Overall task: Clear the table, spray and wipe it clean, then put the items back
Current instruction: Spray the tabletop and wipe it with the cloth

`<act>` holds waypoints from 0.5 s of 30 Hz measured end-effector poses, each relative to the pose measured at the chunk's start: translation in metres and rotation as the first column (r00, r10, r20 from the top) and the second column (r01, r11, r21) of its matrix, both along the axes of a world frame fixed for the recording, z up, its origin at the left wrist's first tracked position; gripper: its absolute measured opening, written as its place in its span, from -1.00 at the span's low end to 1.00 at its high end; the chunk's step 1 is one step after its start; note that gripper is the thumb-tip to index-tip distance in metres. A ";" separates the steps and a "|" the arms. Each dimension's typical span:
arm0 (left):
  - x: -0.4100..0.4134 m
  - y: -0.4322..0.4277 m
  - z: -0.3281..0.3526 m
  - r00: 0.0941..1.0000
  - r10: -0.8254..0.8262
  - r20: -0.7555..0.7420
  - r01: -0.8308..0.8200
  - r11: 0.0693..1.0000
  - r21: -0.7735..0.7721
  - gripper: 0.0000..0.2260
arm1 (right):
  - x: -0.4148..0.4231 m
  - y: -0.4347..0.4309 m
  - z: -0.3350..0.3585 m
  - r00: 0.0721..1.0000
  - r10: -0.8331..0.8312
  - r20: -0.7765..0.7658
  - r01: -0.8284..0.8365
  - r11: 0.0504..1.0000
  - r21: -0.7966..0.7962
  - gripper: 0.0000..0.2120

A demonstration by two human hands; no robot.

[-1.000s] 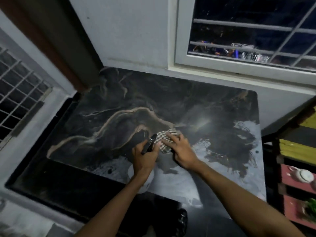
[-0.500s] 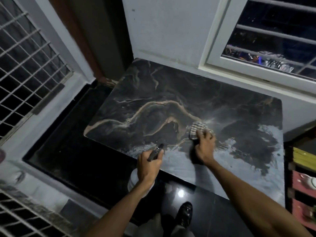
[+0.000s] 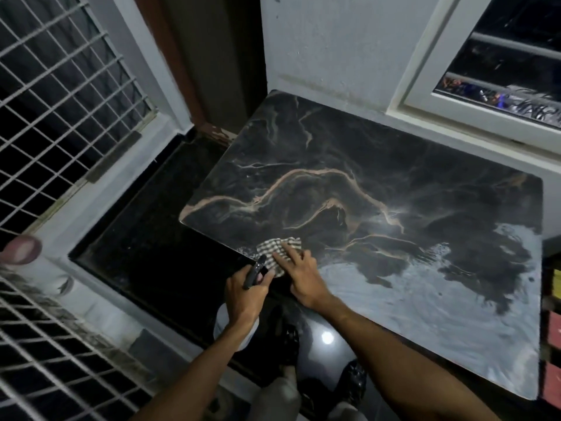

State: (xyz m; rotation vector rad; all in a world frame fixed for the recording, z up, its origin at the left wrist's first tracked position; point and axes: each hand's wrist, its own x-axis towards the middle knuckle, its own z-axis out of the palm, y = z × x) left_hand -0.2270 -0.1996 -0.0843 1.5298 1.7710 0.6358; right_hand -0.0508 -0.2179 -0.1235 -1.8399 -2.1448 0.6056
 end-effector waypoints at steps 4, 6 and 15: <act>0.009 -0.013 -0.002 0.999 -0.034 0.008 0.034 0.999 0.035 -0.56 | 0.078 -0.043 -0.002 0.842 -0.540 0.004 0.540 0.842 -0.007 -0.28; 0.026 -0.024 -0.002 0.997 -0.083 -0.008 0.083 0.996 0.041 -0.51 | 0.085 -0.059 0.002 0.817 -0.576 0.021 0.576 0.817 -0.016 -0.29; 0.128 -0.110 0.001 0.967 -0.241 0.082 0.245 0.969 -0.039 -0.66 | 0.224 -0.217 -0.004 0.551 -0.828 0.104 0.834 0.552 -0.021 -0.29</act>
